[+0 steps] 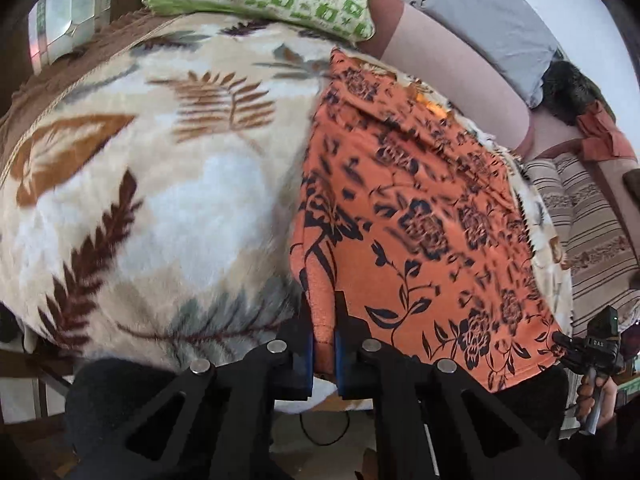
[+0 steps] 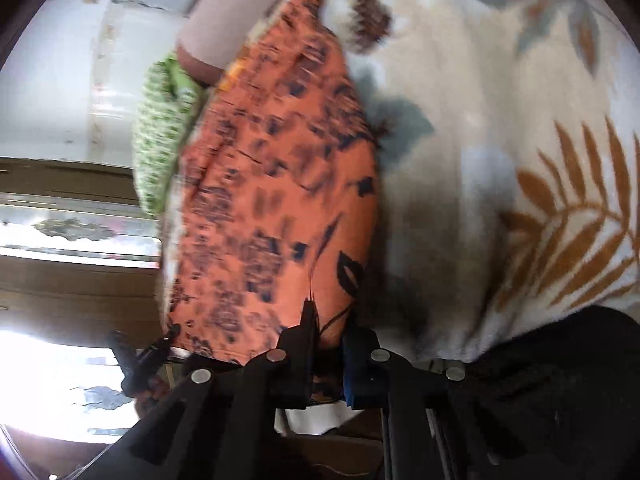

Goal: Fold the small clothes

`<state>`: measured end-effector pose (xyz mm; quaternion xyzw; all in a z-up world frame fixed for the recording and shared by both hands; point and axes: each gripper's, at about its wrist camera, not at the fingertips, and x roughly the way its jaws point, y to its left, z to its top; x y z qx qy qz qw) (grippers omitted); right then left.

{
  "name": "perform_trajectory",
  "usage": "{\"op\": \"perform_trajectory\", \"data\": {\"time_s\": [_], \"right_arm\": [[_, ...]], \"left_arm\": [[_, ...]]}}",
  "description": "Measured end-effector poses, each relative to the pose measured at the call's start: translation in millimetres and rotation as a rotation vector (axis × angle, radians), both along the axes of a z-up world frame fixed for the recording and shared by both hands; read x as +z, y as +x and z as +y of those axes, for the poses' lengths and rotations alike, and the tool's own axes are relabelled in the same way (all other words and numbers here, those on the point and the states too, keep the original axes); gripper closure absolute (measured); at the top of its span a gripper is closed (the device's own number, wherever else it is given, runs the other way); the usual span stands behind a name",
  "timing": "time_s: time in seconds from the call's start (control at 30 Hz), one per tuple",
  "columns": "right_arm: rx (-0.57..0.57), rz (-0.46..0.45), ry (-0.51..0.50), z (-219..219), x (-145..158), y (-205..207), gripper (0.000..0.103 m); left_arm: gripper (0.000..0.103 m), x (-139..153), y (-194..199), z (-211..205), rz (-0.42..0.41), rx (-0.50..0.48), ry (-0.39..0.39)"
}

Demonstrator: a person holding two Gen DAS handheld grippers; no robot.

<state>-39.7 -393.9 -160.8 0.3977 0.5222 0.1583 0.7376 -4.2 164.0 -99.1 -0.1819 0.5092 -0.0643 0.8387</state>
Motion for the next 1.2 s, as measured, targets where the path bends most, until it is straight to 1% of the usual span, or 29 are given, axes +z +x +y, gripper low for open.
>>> {"op": "perform_trajectory", "data": {"time_s": [0.17,0.23,0.3,0.37,0.43,0.47,0.5,0.53,0.57,0.6,0.63,0.67,0.7,0.73,0.77,0.8,0.83,0.87,0.9,0.93,0.97,1.03,1.07,1.1,1.13,1.17,1.2], "right_arm": [[-0.014,0.016,0.086,-8,-13,21,0.092],[-0.027,-0.004,0.126,-9,-4,35,0.092],[-0.019,-0.054,0.147,-12,15,58,0.092],[-0.013,-0.121,0.171,-20,41,95,0.092],[-0.043,-0.207,0.206,-35,66,141,0.092],[-0.064,-0.241,0.218,-42,75,163,0.092],[-0.111,-0.271,0.243,-53,81,198,0.092],[-0.148,-0.282,0.269,-61,81,221,0.092],[-0.172,-0.299,0.291,-67,78,246,0.088],[-0.180,-0.311,0.292,-70,69,283,0.088],[-0.197,-0.284,0.263,-71,57,305,0.080],[-0.224,-0.229,0.218,-71,45,320,0.054],[-0.270,-0.128,0.132,-70,24,331,0.033],[-0.291,-0.104,0.102,-67,13,329,0.020],[-0.282,-0.110,0.111,-65,6,323,0.020],[-0.273,-0.127,0.100,-63,7,314,0.020],[-0.262,-0.150,0.056,-61,10,305,0.020],[-0.228,-0.179,-0.013,-57,17,293,0.020],[-0.190,-0.188,-0.062,-53,21,286,0.020],[-0.165,-0.186,-0.099,-53,25,281,0.020],[-0.132,-0.180,-0.145,-49,28,276,0.020],[-0.084,-0.181,-0.206,-42,28,276,0.020],[-0.048,-0.171,-0.214,-36,24,280,0.020],[-0.013,-0.136,-0.186,-28,16,289,0.020],[0.020,-0.104,-0.158,-28,8,294,0.021],[0.043,-0.089,-0.167,-20,2,298,0.022],[0.068,-0.104,-0.234,-11,4,302,0.022]], "left_arm": [[0.096,4,25,2,0.023,-0.008,-0.045],[0.096,21,37,0,-0.007,-0.033,-0.046],[0.096,44,65,-2,-0.051,-0.058,-0.058],[0.096,70,99,-6,-0.107,-0.079,-0.056],[0.096,94,145,-10,-0.178,-0.086,-0.063],[0.095,103,176,-13,-0.221,-0.077,-0.048],[0.095,105,200,-14,-0.236,-0.058,-0.038],[0.094,100,233,-14,-0.245,-0.022,-0.039],[0.088,91,263,-16,-0.248,0.009,-0.016],[0.080,78,287,-19,-0.236,0.020,0.014],[0.048,59,313,-23,-0.186,0.019,0.043],[0.032,36,335,-26,-0.124,0.024,0.087],[0.033,16,346,-26,-0.085,0.048,0.126],[0.034,3,349,-22,-0.067,0.074,0.131],[0.033,-5,345,-17,-0.061,0.096,0.115],[0.033,-8,337,-11,-0.065,0.111,0.097],[0.033,-7,327,-6,-0.078,0.117,0.095],[0.033,-4,315,-2,-0.102,0.115,0.103],[0.033,0,301,-1,-0.121,0.099,0.115],[0.032,2,291,-2,-0.122,0.065,0.122],[0.032,0,281,-8,-0.104,0.000,0.120],[0.032,-8,271,-20,-0.075,-0.075,0.121],[0.032,-16,267,-27,-0.054,-0.097,0.128],[0.032,-24,269,-32,-0.023,-0.116,0.131],[0.035,-35,273,-38,0.024,-0.134,0.131],[0.042,-42,275,-42,0.044,-0.125,0.151],[0.047,-41,277,-50,0.027,-0.139,0.191]]}}
